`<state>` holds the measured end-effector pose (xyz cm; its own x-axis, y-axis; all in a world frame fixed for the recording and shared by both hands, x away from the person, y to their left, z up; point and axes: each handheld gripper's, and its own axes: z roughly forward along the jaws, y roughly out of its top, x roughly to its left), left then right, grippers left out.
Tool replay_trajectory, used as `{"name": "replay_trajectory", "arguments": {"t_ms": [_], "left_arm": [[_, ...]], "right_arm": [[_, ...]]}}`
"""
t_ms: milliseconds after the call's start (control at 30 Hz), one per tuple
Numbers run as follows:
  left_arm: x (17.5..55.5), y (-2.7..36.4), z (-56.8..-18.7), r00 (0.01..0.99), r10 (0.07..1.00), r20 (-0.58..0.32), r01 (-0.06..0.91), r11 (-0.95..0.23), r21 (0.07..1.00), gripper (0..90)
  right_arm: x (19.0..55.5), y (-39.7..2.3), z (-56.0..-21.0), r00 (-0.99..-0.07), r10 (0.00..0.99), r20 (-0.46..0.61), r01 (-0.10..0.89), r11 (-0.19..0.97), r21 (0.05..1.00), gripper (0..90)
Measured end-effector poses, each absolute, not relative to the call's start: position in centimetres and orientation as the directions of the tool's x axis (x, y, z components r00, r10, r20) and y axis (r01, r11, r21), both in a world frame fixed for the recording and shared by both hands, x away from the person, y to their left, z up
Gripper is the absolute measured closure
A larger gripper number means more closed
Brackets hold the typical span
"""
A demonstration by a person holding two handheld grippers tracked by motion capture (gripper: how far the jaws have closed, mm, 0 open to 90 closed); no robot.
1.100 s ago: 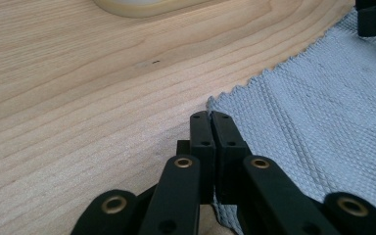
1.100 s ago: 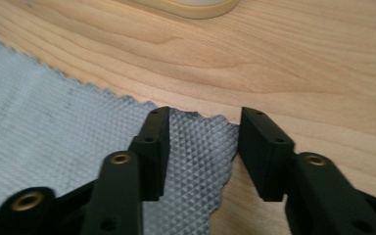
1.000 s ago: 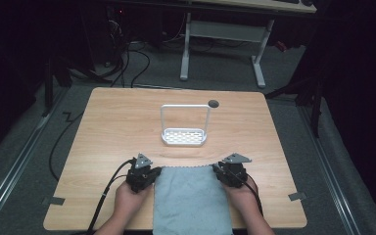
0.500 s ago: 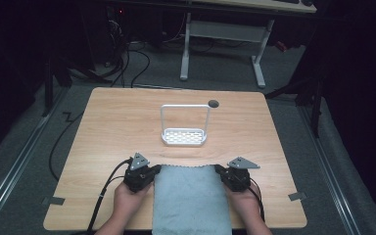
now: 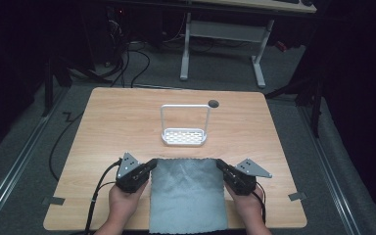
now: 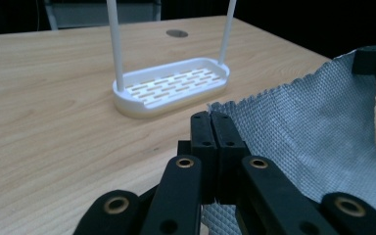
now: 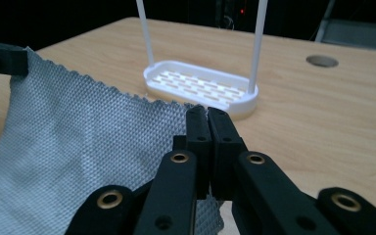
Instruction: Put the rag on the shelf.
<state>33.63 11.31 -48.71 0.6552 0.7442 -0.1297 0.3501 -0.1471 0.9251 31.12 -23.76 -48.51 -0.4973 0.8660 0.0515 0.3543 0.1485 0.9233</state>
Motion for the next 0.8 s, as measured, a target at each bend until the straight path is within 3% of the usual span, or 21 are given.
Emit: {"name": "replay_trajectory", "arguments": {"t_ms": [800], "left_arm": [[34.6, 11.3, -42.5, 0.675, 0.735, -0.068, 0.169, -0.065, 0.983, 90.0]], "right_arm": [[31.2, -23.4, -41.4, -0.488, 0.873, -0.010, 0.161, 0.101, 0.982, 89.2]]}}
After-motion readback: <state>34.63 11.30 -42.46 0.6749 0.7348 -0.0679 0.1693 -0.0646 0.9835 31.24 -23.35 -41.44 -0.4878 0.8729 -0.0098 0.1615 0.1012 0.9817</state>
